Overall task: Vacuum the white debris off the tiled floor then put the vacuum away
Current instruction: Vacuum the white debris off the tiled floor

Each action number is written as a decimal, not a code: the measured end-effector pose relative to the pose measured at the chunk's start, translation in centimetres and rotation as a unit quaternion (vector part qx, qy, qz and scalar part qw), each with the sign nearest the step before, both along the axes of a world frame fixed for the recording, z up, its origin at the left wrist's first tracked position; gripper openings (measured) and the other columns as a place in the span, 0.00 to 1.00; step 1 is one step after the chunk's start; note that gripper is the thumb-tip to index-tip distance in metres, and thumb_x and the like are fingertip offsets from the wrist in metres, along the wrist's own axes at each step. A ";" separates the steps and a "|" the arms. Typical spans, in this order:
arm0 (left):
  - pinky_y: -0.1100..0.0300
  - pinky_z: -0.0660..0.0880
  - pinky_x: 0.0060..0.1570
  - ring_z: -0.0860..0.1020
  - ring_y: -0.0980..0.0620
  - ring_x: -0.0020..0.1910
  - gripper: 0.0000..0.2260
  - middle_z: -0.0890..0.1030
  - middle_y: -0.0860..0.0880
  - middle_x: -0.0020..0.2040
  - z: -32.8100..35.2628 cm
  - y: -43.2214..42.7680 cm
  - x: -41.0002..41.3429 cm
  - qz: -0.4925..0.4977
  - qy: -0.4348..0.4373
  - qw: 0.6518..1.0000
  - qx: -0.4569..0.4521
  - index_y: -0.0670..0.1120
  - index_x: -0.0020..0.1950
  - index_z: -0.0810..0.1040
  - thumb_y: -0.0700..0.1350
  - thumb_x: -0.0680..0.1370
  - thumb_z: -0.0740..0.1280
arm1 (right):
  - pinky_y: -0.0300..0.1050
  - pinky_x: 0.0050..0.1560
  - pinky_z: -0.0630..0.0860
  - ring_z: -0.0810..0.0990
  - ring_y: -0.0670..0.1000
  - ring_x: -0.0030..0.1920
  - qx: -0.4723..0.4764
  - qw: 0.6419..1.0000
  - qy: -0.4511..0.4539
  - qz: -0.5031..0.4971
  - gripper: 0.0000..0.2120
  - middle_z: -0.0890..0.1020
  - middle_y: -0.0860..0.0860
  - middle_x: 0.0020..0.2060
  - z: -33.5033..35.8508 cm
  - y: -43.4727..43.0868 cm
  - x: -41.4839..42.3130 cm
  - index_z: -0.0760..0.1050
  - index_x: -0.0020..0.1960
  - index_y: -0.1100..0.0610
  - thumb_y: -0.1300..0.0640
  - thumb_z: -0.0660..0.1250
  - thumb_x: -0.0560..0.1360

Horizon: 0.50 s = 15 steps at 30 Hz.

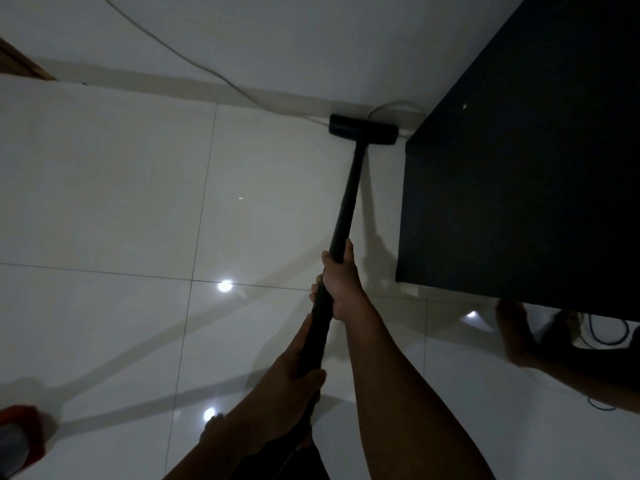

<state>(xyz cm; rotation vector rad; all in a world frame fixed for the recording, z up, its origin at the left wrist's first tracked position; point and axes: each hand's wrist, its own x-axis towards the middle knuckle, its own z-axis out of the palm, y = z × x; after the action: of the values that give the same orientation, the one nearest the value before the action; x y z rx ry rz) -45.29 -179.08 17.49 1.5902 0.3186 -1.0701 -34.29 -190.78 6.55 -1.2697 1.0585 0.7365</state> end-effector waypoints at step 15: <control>0.64 0.76 0.38 0.78 0.56 0.35 0.35 0.79 0.57 0.49 2.0 1.0 1.0 -0.001 -0.014 1.000 0.000 0.73 0.70 0.48 0.39 0.80 0.62 | 0.43 0.29 0.76 0.73 0.50 0.27 -0.010 0.999 -0.028 -0.027 0.30 0.72 0.54 0.34 0.8 0.7 0.3 0.53 0.79 0.32 0.52 0.61 0.84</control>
<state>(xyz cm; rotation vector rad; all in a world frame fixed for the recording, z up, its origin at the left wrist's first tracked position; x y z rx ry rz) -44.26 -178.05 19.48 1.6039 0.2977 -1.0497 -34.00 -190.09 7.34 -1.2670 1.0528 0.6467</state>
